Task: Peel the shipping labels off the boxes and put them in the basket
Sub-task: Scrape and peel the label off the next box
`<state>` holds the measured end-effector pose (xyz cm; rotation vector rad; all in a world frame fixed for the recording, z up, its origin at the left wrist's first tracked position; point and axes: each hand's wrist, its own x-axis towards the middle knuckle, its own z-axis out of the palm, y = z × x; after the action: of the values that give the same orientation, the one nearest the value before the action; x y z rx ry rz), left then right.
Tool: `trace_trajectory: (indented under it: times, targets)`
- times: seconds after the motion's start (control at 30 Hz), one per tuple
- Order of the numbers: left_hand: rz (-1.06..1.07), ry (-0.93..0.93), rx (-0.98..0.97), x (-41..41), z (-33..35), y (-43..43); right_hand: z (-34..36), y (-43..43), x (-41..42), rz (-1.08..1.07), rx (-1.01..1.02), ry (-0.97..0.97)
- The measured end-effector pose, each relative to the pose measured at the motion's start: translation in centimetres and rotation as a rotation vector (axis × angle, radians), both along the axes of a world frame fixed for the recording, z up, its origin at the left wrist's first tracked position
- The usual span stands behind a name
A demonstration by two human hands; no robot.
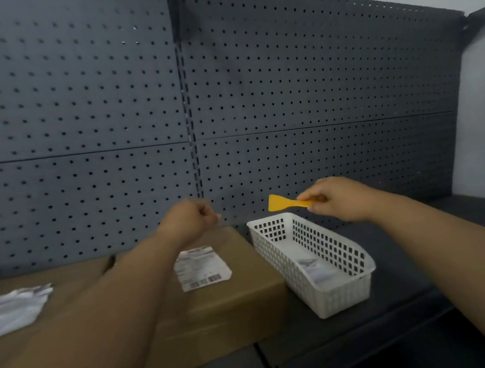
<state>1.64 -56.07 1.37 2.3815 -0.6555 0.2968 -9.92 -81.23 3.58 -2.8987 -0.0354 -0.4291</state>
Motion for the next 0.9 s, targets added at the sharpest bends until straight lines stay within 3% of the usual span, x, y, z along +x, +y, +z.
trace_trajectory:
  times: [0.43, 0.67, 0.9]
  targets:
    - [0.313, -0.047, 0.001, -2.7, 0.6, 23.0, 0.5, 17.7, 3.3, 0.24, -0.038, -0.012]
    - [0.382, -0.07, 0.079, -3.2, 0.3, 33.4, 0.2, 27.9, 4.4, 0.258, -0.013, 0.003]
    - [0.333, -0.068, 0.155, -2.3, -0.1, 37.8, -0.6, 34.2, 5.2, 0.221, 0.037, -0.004]
